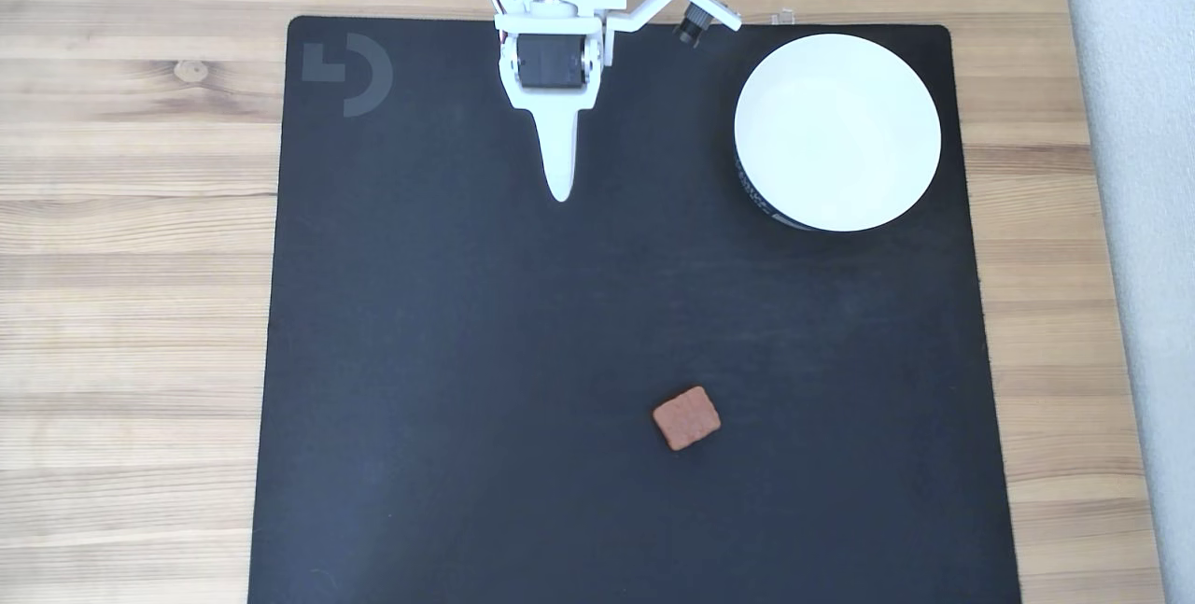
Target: Pick up the toy and place it on the plate
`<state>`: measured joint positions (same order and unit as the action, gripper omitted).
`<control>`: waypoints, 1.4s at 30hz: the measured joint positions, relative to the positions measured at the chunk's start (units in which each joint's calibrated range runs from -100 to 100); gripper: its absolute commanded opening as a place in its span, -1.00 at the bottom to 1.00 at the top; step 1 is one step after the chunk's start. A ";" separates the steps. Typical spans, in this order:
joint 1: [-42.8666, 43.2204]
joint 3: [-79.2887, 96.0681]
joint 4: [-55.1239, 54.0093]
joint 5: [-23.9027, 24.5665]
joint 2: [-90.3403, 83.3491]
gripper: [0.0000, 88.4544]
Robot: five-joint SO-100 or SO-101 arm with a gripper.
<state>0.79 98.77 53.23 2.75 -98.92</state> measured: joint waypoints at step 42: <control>-0.33 0.00 0.00 0.00 0.00 -0.94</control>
<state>0.46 98.77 53.23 2.75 -98.92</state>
